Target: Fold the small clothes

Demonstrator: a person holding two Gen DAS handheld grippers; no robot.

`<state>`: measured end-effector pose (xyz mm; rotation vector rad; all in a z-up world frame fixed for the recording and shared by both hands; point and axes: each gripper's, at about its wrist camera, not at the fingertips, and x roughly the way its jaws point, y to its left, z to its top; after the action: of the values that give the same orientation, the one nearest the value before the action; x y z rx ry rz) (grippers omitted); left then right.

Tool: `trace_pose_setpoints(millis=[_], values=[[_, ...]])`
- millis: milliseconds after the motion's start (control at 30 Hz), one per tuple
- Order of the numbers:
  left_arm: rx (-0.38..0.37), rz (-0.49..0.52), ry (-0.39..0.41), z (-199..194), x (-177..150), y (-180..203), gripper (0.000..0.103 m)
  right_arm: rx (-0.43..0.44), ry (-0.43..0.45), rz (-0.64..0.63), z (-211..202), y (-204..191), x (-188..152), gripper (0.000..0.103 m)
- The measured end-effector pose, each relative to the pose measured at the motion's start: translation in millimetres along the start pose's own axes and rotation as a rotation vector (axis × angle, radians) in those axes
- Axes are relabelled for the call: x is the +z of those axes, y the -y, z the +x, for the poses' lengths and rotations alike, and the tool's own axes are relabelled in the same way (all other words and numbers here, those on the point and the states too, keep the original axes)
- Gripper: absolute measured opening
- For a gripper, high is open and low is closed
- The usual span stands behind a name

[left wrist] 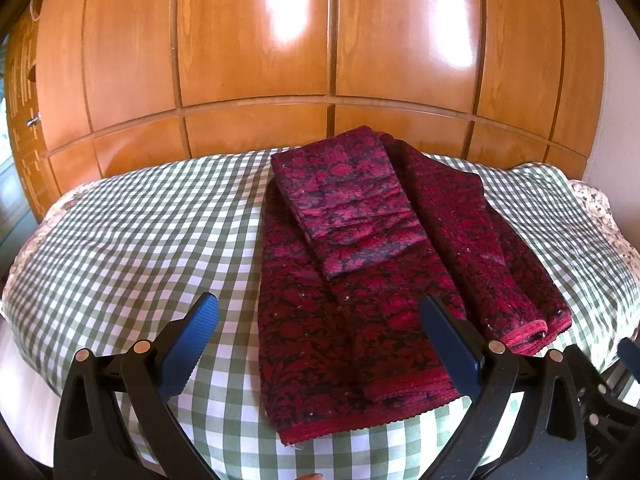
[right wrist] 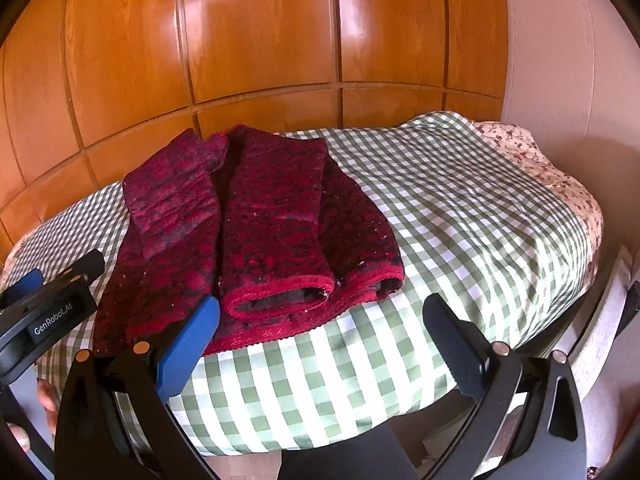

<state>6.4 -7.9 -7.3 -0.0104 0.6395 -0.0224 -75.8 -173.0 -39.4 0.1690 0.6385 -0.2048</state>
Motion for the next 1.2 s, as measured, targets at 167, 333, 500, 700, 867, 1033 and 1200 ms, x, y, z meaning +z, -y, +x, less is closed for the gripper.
trace_pose_setpoints(millis=[167,333,500,700,867,1033,1200], values=[[-0.01,-0.002,0.01,-1.7,-0.5,1.7,0.099,-0.018,0.027,-0.007,-4.8,-0.8,1.7,0.101],[-0.013,-0.006,0.016,-4.4,-1.9,0.0,0.099,-0.035,0.046,-0.004,-5.8,2.4,6.3,0.101],[-0.013,-0.009,0.006,-2.9,-2.8,-1.2,0.099,-0.036,0.048,-0.008,-4.9,3.2,7.4,0.101],[-0.016,-0.008,-0.015,1.8,-3.8,-2.2,0.099,-0.029,0.035,-0.008,0.0,3.8,6.7,0.101],[-0.026,-0.002,-0.023,2.9,-4.3,-0.4,0.099,-0.02,0.032,-0.004,2.5,5.1,6.5,0.101],[-0.039,0.011,-0.031,3.5,-5.0,3.0,0.099,-0.019,0.029,0.013,3.8,7.9,6.5,0.101],[-0.038,0.014,-0.049,7.9,-5.4,4.5,0.099,-0.015,0.025,0.024,5.4,11.1,6.9,0.101]])
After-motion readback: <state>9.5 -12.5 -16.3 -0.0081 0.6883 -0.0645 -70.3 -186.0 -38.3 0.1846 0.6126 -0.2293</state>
